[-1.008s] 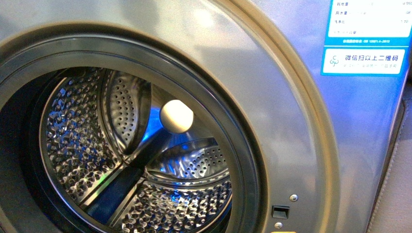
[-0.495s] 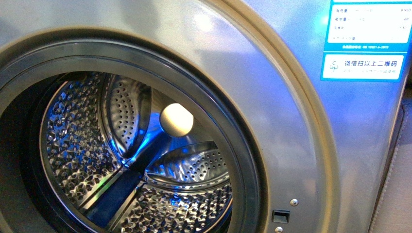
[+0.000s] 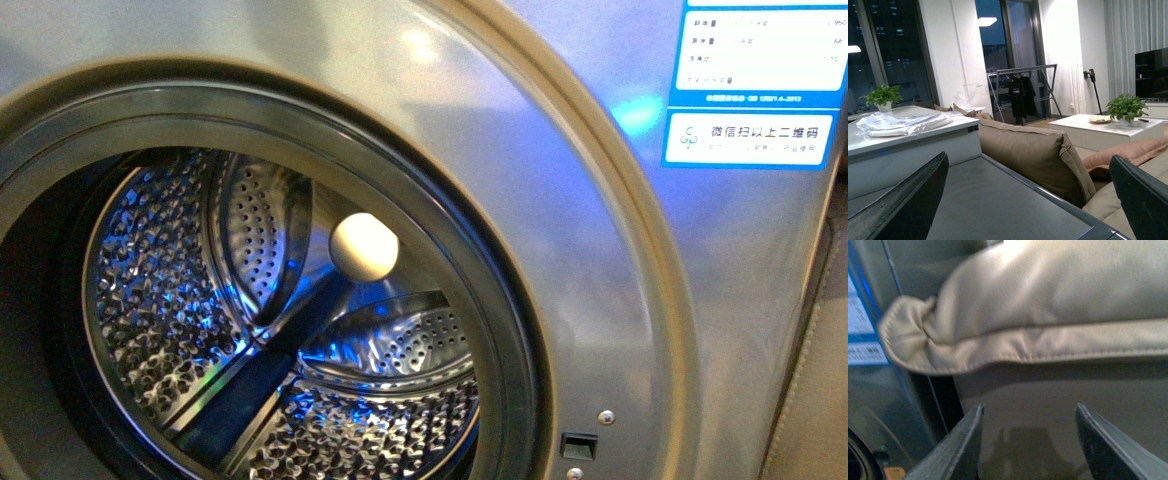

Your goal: Collect clothes from washing machine

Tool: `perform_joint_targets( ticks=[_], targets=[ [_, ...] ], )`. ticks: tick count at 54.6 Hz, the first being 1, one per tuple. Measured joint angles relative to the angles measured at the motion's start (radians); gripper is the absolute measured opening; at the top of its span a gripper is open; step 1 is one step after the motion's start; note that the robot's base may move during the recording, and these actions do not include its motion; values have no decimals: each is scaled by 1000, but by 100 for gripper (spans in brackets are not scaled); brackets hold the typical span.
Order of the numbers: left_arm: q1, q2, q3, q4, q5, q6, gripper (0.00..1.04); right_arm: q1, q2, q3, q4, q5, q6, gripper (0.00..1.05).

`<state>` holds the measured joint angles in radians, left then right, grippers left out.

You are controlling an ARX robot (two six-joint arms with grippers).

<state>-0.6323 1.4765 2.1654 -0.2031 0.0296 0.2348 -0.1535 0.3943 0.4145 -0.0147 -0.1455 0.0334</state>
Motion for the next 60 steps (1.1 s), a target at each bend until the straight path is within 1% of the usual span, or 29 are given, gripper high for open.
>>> perform_joint_targets(
  ticks=[3,7,8,11,12,16,17,20,21,22,23,24,26,28,31,32,33,35,36,42,44,46,47,51,55,57,60],
  targets=[
    [0,0,0,0,0,0,98,26,-18,-48,11,35,-12,45],
    [0,0,0,0,1,0,98,104,-50,-95,26,126,-20,33],
    [0,0,0,0,1,0,98,112,-55,-100,29,130,-21,31],
    [0,0,0,0,0,0,98,143,-82,-130,42,134,-26,20],
    [0,-1,0,0,0,0,98,145,-86,-135,44,134,-27,19],
    [0,-1,0,0,1,0,98,149,-116,-176,58,140,-29,3],
    [0,-1,0,0,1,0,98,149,-124,-191,61,141,-31,2],
    [-1,4,11,-11,-11,-11,98,149,-145,-225,68,142,-31,2],
    [-7,32,71,-72,-43,-45,98,150,-150,-233,70,143,-31,2],
    [-6,45,98,-101,-60,-45,98,150,-163,-241,66,144,-31,2],
    [-4,68,141,-154,-89,-90,98,150,-183,-244,46,143,-31,2],
    [-4,68,141,-154,-89,-90,98,150,-212,-251,11,143,-31,2],
    [13,126,245,-271,-158,-136,98,150,-253,-271,-8,143,-31,2],
    [26,156,306,-337,-196,-172,98,150,-282,-278,-9,144,-31,2],
    [67,187,418,-523,-320,-199,98,150,-293,-286,-8,143,-31,2],
    [90,187,435,-610,-376,-207,98,150,-296,-291,-7,142,-31,2],
    [108,179,435,-652,-406,-210,98,150,-300,-300,-7,143,-31,2],
    [149,151,418,-682,-437,-216,98,150,-305,-309,-7,144,-31,2],
    [160,144,413,-684,-439,-221,98,150,-307,-314,-6,146,-31,2],
    [291,85,387,-699,-430,-278,98,150,-318,-330,-2,144,-31,2],
    [326,69,368,-682,-436,-289,98,150,-322,-332,0,144,-31,2],
    [371,50,349,-657,-419,-304,98,150,-327,-335,0,144,-31,2],
    [380,39,341,-652,-416,-312,98,150,-329,-337,1,144,-31,2],
    [389,18,331,-643,-395,-329,98,150,-337,-347,3,145,-31,2],
    [379,9,331,-648,-383,-339,98,150,-343,-357,3,145,-31,2],
    [372,-23,293,-673,-336,-318,91,150,-345,-360,5,143,-31,2],
    [344,-125,90,-592,-318,-283,80,150,-349,-364,5,144,-31,2]
  ],
)
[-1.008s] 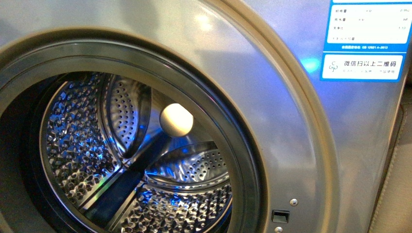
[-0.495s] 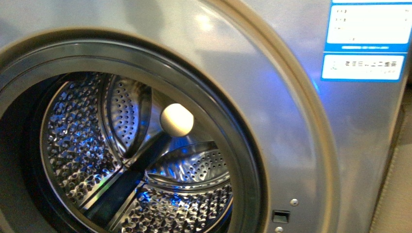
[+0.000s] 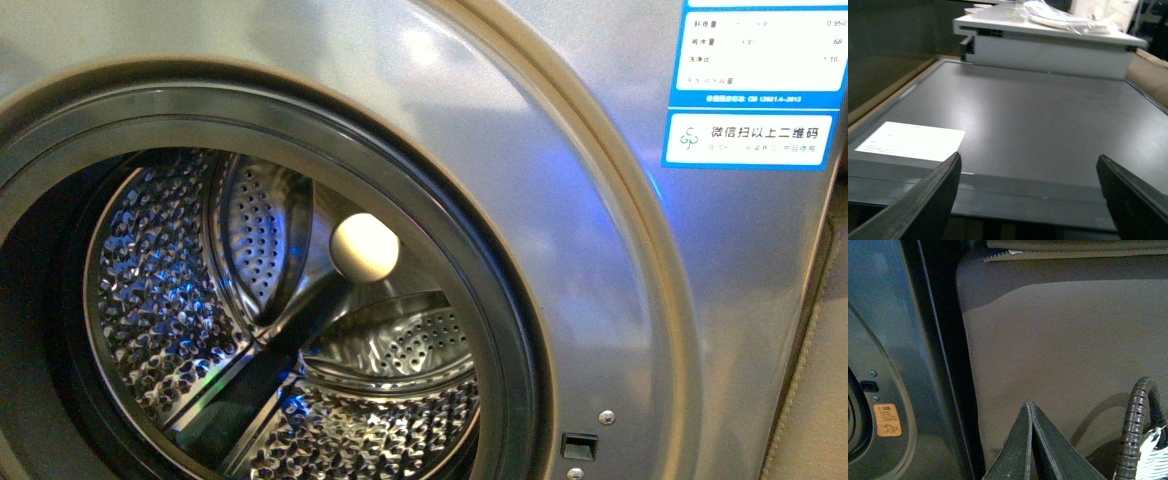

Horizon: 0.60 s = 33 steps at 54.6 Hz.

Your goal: Collect clothes from washing machine

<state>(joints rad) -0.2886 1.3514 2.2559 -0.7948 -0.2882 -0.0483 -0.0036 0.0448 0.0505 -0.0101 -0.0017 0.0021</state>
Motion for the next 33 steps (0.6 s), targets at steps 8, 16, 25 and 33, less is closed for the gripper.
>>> perform_joint_targets(
  ticks=[8,16,25,33],
  targets=[
    [14,-426,-790,400,22,34,46,0,-39,-45,6,1,0,2],
    [97,-710,-1340,621,95,39,12,0,-40,-45,6,0,0,2],
    [144,-808,-1645,729,173,44,4,0,-40,-45,6,0,0,2],
    [250,-893,-1815,798,265,44,4,0,-40,-45,6,0,0,2]
  ],
)
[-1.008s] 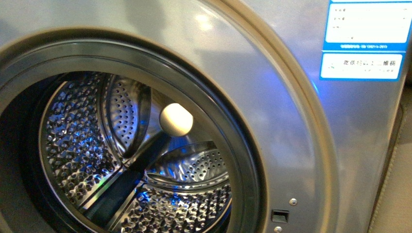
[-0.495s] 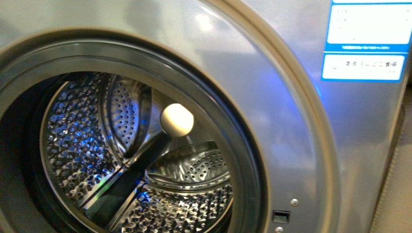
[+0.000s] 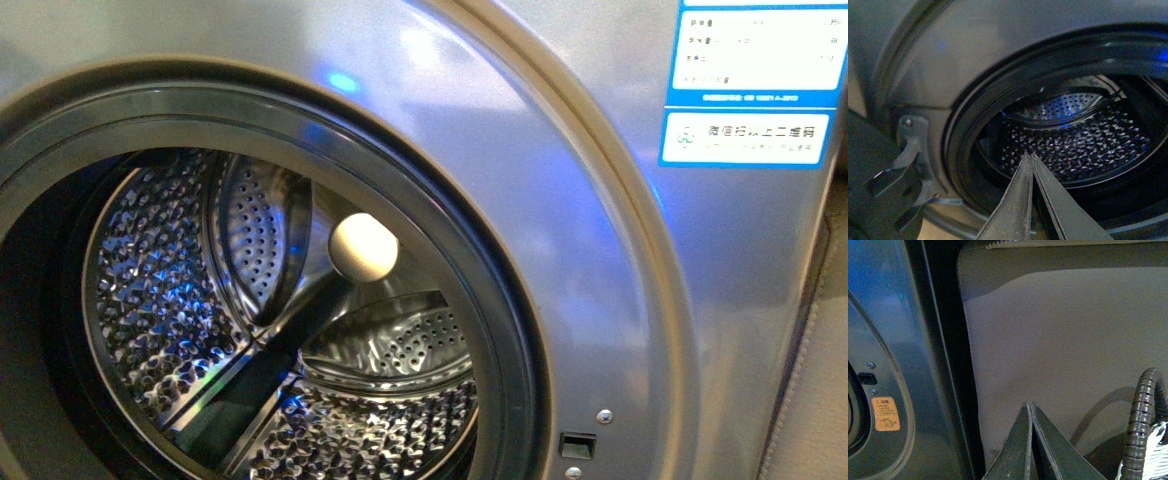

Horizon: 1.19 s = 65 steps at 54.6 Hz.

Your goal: Collect clothes from washing machine

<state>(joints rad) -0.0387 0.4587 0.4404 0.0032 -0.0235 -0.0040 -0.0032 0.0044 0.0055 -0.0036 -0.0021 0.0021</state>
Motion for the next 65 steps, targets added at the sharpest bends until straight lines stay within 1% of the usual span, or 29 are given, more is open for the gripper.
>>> perform_joint_targets(
  ticks=[5,25,36,38,41,65],
  targets=[
    [36,-47,-70,28,13,0,4,0,0,0,0,1,0,2],
    [37,-184,-265,87,24,0,4,0,0,0,0,0,0,2],
    [37,-243,-327,91,24,0,4,0,0,0,0,1,0,2],
    [37,-272,-332,70,24,0,4,0,0,0,0,1,0,2],
    [37,-353,-350,-10,23,0,4,0,0,0,0,1,0,2],
    [37,-435,-409,-7,24,0,4,0,0,0,0,0,0,2]
  ],
)
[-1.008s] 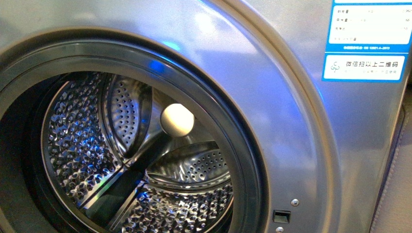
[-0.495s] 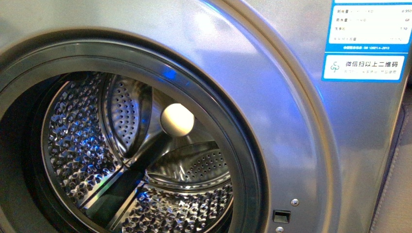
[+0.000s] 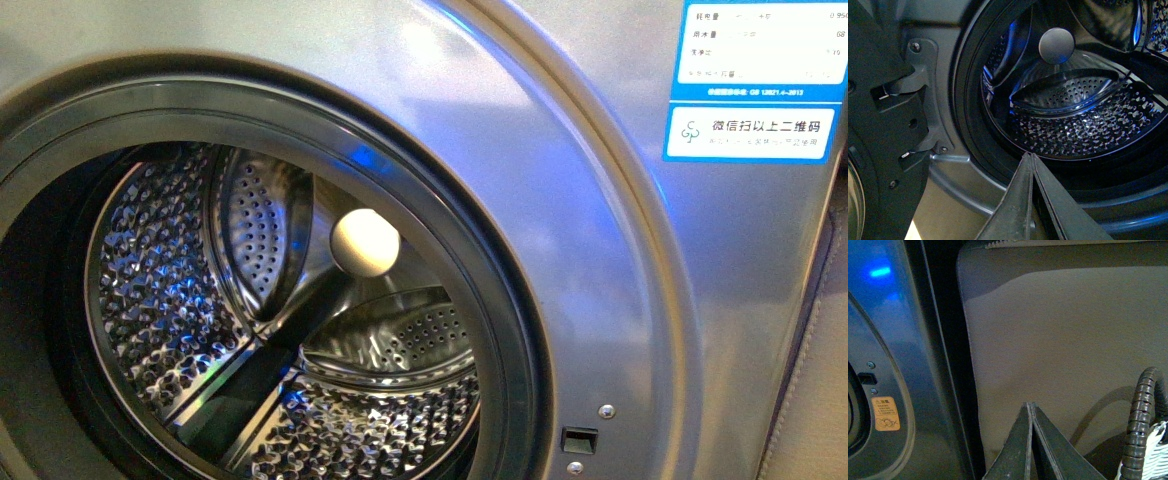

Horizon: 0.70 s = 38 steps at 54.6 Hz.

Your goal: Collect clothes from washing machine

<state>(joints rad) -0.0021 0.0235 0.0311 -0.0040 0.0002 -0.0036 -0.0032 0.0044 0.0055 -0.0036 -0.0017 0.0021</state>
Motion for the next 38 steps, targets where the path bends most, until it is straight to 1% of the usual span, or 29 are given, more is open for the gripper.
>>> perform_joint_targets(
  ticks=[10,12,15,16,23,24,25,28,29,31,35,37,38],
  targets=[
    [0,-20,-21,0,0,0,4,0,0,0,0,0,0,2],
    [0,-20,-21,0,0,-1,6,0,0,0,0,0,-2,3],
    [0,-20,-21,0,0,0,17,0,0,0,0,0,-2,11],
    [0,-20,-21,0,0,0,19,0,0,0,0,0,-2,15],
    [0,-20,-21,0,0,0,40,0,0,0,0,0,-2,36],
    [0,-20,-21,0,0,0,44,0,0,0,0,0,-2,38],
    [0,-20,-21,0,0,0,45,0,0,0,0,0,-2,41],
    [0,-20,-21,0,0,0,56,0,0,0,0,0,-2,50],
    [0,-20,-21,0,0,0,58,0,0,0,0,0,-2,54],
    [0,-20,-21,0,0,0,65,0,0,0,0,0,-2,59],
    [0,-20,-21,0,0,0,76,0,0,0,0,0,-2,71],
    [0,-20,-21,0,0,0,83,0,0,0,0,0,-2,78],
    [0,-20,-21,0,0,0,87,0,0,0,0,0,-2,80]
  ],
)
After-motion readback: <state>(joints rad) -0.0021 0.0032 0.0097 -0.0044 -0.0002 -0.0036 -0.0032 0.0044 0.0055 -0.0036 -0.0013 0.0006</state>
